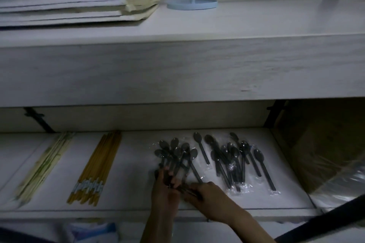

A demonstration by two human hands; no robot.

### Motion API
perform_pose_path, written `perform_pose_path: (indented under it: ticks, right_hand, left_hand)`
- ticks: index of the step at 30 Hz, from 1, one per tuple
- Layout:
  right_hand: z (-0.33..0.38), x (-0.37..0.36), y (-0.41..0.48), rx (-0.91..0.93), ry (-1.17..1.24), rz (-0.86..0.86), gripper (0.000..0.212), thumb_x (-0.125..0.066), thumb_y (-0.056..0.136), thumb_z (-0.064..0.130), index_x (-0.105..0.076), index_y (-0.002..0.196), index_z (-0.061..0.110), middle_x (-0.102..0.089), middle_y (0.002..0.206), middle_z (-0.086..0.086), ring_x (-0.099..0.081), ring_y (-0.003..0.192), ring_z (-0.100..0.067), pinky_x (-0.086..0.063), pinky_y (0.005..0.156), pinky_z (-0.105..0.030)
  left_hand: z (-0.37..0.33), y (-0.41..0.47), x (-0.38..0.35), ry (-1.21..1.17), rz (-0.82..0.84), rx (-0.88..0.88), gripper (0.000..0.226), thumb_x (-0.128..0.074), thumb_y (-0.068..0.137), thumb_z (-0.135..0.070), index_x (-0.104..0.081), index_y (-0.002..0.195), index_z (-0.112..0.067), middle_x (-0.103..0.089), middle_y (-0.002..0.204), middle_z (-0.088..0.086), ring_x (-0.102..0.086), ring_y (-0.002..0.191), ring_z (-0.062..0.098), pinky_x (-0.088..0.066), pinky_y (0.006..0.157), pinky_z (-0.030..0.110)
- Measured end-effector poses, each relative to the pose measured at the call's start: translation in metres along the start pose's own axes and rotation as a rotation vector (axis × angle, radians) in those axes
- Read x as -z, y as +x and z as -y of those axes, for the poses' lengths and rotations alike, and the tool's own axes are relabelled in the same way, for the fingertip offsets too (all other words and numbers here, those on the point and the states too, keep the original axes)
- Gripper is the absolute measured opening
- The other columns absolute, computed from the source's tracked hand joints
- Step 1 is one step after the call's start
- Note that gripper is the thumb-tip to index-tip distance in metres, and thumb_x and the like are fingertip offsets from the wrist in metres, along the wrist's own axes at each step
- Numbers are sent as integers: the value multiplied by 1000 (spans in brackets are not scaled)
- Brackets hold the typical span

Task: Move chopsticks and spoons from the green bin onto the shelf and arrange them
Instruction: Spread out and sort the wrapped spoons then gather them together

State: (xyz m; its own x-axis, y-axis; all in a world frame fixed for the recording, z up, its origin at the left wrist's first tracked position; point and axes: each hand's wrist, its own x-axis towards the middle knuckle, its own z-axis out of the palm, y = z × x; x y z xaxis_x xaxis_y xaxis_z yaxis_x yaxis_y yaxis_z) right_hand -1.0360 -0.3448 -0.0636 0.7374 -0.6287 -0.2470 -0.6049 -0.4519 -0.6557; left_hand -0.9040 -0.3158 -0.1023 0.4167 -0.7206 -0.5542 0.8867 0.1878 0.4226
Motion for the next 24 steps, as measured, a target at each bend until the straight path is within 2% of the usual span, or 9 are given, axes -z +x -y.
perform_pose_path:
  ticks: [2,3,5,7,9,11,17,21,24]
  right_hand:
    - [3,10,10,-39,98,130,26,-57,85,48,-63,83,22,-60,73,4,-58,77,-11,-41,65,-20]
    - [3,12,18,-67,189,118,27,-58,83,50,-63,80,24,-62,75,6,-58,77,-8,-46,72,-21]
    - [1,8,41,-103,249,-86,27,-57,84,50,-65,92,25,-64,95,5,-58,90,-9,-49,88,-29]
    - [4,-8,63,-117,63,-265,43,-55,85,51,-55,119,25,-51,124,1,-48,112,-13,-43,97,-30]
    - [8,-30,80,-136,-92,-295,64,-52,84,56,-37,138,25,-33,145,0,-31,132,-20,-33,108,-35]
    - [4,-48,92,-175,-183,-284,71,-53,84,53,-27,143,24,-21,153,0,-19,141,-22,-23,115,-38]
    - [-21,-45,92,-124,-11,-459,46,-49,89,6,-45,135,9,-39,144,-7,-40,131,-21,-25,110,-19]
    - [-25,-34,87,-122,100,-590,36,-46,91,1,-52,126,5,-51,129,-11,-53,117,-26,-37,100,-23]
    - [-29,-23,83,-236,162,-659,41,-47,88,-4,-49,128,9,-53,129,-11,-57,112,-29,-44,100,-36]
  left_hand:
    - [-17,-1,11,-19,2,-71,31,-30,100,-20,-46,75,-13,-50,46,-2,-40,30,6,-35,32,11]
    - [-27,0,17,-28,-15,-111,30,-30,100,-19,-46,76,-12,-49,48,-2,-40,30,5,-36,32,11]
    - [-45,1,27,-42,-57,-169,29,-30,101,-21,-49,80,-13,-47,58,0,-40,30,6,-37,32,13]
    - [-56,1,34,-51,-84,-194,31,-29,101,-23,-49,80,-13,-43,65,0,-40,30,5,-36,32,13]
    - [-61,-1,38,-57,-88,-203,31,-29,102,-22,-48,79,-13,-39,67,1,-39,30,5,-34,31,11]
    - [-62,-3,40,-62,-80,-195,31,-29,101,-23,-48,79,-13,-38,67,1,-40,30,5,-35,31,11]
    - [-75,-6,45,-56,-73,-205,30,-33,100,-22,-49,77,-13,-41,68,0,-42,32,4,-35,32,11]
    - [-81,-3,45,-26,-81,-193,28,-33,100,-22,-49,80,-13,-42,69,1,-42,32,4,-35,32,11]
    - [-83,-2,45,-7,-84,-183,25,-36,100,-23,-50,81,-14,-44,69,0,-41,34,4,-36,33,13]
